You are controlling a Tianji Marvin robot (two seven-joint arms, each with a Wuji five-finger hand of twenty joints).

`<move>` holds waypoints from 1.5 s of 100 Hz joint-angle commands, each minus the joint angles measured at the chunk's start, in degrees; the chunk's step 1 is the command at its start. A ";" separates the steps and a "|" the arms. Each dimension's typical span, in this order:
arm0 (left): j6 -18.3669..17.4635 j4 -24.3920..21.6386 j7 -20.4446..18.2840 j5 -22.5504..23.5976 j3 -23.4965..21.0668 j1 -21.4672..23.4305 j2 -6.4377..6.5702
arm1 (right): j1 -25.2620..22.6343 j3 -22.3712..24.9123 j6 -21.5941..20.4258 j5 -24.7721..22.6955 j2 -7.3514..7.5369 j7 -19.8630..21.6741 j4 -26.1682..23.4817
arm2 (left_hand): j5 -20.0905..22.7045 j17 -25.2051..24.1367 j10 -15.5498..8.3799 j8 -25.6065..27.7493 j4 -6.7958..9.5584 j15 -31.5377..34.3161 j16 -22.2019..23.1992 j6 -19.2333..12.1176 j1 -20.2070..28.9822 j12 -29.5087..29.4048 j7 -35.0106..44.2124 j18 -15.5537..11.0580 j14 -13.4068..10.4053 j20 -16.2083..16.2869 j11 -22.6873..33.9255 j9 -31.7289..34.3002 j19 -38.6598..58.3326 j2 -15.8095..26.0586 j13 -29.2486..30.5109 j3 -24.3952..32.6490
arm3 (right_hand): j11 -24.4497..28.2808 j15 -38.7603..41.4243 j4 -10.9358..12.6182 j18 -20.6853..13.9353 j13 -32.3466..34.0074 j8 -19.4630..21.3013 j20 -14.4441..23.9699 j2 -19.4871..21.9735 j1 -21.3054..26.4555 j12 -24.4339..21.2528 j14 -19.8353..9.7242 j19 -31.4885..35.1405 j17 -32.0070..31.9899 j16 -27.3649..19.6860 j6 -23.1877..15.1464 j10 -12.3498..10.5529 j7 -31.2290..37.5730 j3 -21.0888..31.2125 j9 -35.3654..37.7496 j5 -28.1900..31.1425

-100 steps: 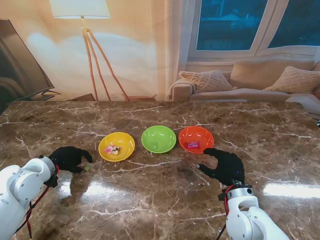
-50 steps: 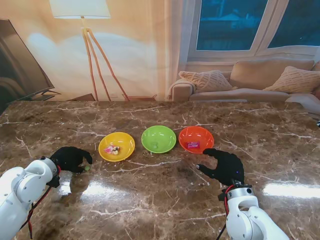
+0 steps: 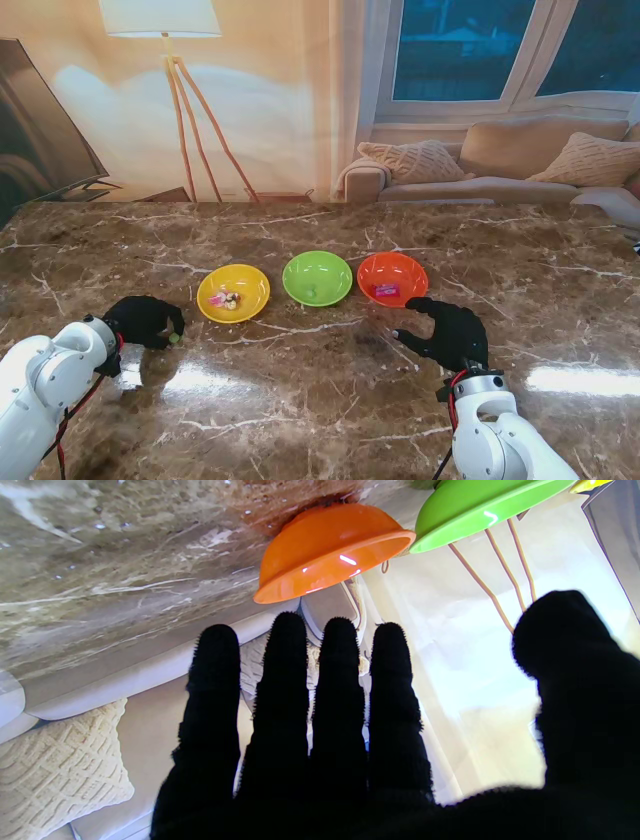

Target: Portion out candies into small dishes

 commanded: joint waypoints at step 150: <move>3.09 -16.21 1.21 -7.34 2.24 -2.97 -2.43 | 0.09 -0.14 -0.09 0.80 -0.29 -0.08 0.55 | 5.97 1.01 -1.94 -3.71 2.46 2.73 -0.82 -5.46 5.77 1.42 12.40 0.56 0.25 0.14 2.82 2.60 2.92 6.36 2.49 -11.18 | 0.14 0.27 0.93 0.31 0.15 -0.26 0.86 0.20 0.34 0.53 0.56 0.99 -0.25 1.19 -0.62 0.13 0.31 -0.81 0.53 0.73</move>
